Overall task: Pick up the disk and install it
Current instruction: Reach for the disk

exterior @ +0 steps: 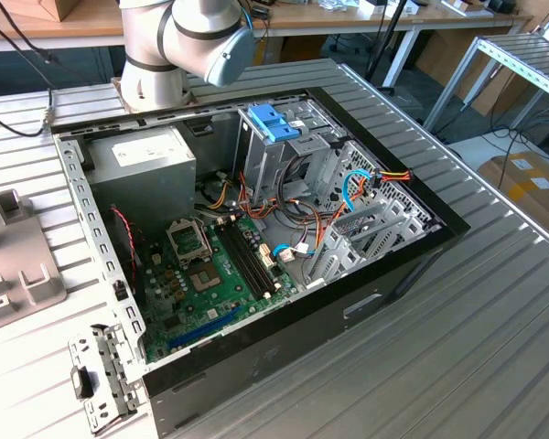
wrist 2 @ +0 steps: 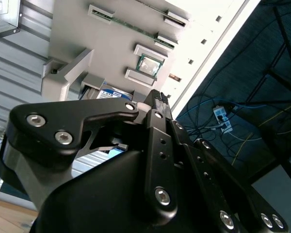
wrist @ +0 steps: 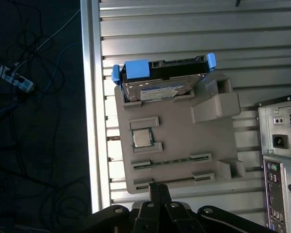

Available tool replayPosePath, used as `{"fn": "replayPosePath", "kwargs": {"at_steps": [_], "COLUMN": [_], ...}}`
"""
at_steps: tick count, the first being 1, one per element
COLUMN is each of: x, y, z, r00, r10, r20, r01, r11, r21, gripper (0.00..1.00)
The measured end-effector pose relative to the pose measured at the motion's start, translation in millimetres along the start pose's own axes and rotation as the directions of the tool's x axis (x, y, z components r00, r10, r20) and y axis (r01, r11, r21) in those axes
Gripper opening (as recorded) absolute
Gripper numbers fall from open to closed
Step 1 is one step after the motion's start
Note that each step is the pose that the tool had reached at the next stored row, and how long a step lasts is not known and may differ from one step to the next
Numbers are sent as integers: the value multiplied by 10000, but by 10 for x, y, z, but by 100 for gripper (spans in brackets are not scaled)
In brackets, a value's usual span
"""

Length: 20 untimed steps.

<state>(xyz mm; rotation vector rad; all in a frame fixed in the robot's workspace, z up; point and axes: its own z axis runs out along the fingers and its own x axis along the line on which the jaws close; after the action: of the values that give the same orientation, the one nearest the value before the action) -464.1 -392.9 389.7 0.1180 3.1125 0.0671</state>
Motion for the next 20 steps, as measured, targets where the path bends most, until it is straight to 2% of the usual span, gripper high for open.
{"fn": "replayPosePath", "kwargs": {"at_steps": [4, 20], "x": [1, 1], "y": [-2, -3], "z": [35, 64], "r00": [10000, 10000], "r10": [0, 0], "r20": [0, 0], "r01": [0, 0], "r11": [10000, 10000], "r21": [0, 0], "gripper": [11, 11]}}
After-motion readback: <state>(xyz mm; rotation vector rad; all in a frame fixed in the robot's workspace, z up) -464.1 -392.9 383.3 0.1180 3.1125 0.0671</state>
